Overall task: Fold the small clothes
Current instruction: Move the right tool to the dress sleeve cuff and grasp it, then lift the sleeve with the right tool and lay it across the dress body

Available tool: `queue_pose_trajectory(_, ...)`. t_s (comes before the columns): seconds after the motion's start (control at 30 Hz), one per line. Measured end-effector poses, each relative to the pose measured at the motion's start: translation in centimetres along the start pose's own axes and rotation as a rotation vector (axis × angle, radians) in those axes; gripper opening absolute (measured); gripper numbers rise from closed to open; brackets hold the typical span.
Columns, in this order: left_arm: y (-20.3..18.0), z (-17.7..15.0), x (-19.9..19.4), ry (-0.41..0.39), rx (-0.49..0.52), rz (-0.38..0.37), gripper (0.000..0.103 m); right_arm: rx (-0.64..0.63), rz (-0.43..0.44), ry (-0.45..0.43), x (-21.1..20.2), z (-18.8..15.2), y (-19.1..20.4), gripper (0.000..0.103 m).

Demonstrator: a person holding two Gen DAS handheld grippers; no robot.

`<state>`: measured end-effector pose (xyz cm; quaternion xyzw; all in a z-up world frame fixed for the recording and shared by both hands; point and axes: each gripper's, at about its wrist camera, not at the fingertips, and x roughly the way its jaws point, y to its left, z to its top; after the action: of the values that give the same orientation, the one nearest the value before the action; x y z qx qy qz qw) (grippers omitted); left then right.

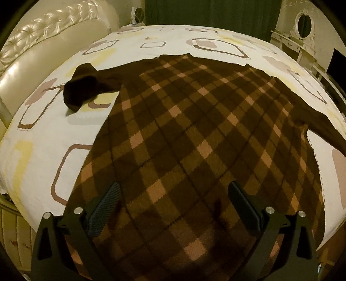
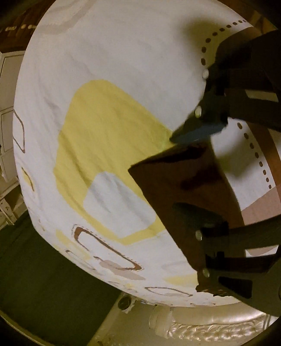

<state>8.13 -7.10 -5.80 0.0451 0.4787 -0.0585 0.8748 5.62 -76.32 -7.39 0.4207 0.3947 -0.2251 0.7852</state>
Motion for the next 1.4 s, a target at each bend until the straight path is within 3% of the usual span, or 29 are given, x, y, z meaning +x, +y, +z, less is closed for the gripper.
queue_pose_trajectory(0.2,0.4,-0.1,0.1,0.007,-0.002,0.006,0.099,-0.037,-0.009,0.046,0.3,-0.3,0.7,0.022)
queue_pose_trajectory(0.3,0.8,-0.1,0.2,0.008,-0.007,0.006,0.099,-0.019,-0.007,0.051,0.0,-0.1,0.8,0.017)
queue_pose_trajectory(0.5,1.6,-0.2,0.2,0.018,-0.010,-0.001,0.099,0.022,0.050,0.018,-2.3,1.4,2.3,0.014)
queue_pose_trajectory(0.73,2.5,-0.4,0.2,0.018,-0.015,-0.009,0.099,0.023,0.202,0.008,-6.6,2.3,7.3,0.012)
queue_pose_trajectory(0.93,3.4,-0.6,0.0,0.015,-0.013,-0.024,0.099,-0.120,0.302,-0.007,-10.3,0.9,16.9,0.011)
queue_pose_trajectory(1.1,4.2,-0.9,-0.1,0.020,-0.001,-0.032,0.099,-0.248,0.398,-0.003,-11.9,-2.3,26.4,0.011)
queue_pose_trajectory(1.4,6.8,-1.4,-0.4,0.003,-0.013,-0.048,0.099,-0.513,0.480,0.104,-8.0,-13.0,44.3,0.011)
